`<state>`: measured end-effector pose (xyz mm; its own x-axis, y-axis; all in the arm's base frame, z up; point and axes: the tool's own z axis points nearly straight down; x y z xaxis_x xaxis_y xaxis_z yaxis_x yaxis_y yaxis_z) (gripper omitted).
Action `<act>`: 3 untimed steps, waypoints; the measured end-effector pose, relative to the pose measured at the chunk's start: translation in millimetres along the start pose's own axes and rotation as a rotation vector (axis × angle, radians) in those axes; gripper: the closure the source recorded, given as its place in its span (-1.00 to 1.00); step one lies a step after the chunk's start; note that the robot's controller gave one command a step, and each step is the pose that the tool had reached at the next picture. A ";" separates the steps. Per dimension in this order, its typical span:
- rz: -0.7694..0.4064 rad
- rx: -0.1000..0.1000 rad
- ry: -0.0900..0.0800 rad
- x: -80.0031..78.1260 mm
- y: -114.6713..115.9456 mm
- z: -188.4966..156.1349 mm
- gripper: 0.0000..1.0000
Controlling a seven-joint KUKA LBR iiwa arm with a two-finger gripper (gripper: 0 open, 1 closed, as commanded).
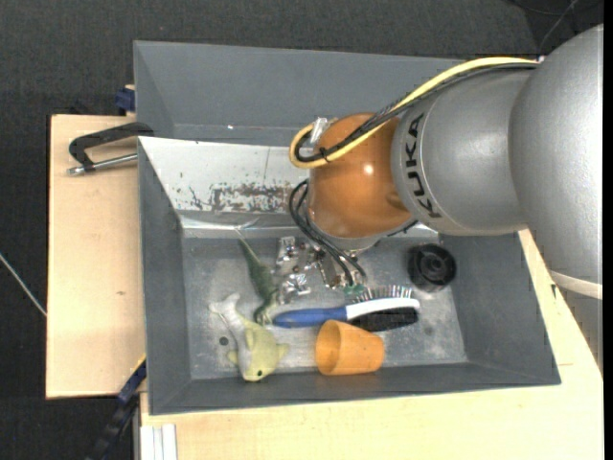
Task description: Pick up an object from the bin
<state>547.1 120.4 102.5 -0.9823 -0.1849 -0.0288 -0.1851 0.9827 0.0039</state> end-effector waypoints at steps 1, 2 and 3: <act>-0.001 0.001 0.022 5.8 0.2 4.7 -1.00; 0.000 0.000 -0.002 -0.4 0.0 0.0 1.00; -0.133 0.003 0.011 -20.2 -21.3 -218.5 1.00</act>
Offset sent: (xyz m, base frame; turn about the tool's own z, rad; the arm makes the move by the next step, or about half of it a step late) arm 0.0000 0.0000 0.0000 0.0000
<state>564.8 101.2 321.4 -0.9494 -0.3135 -0.0175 -0.3135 0.9496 -0.0025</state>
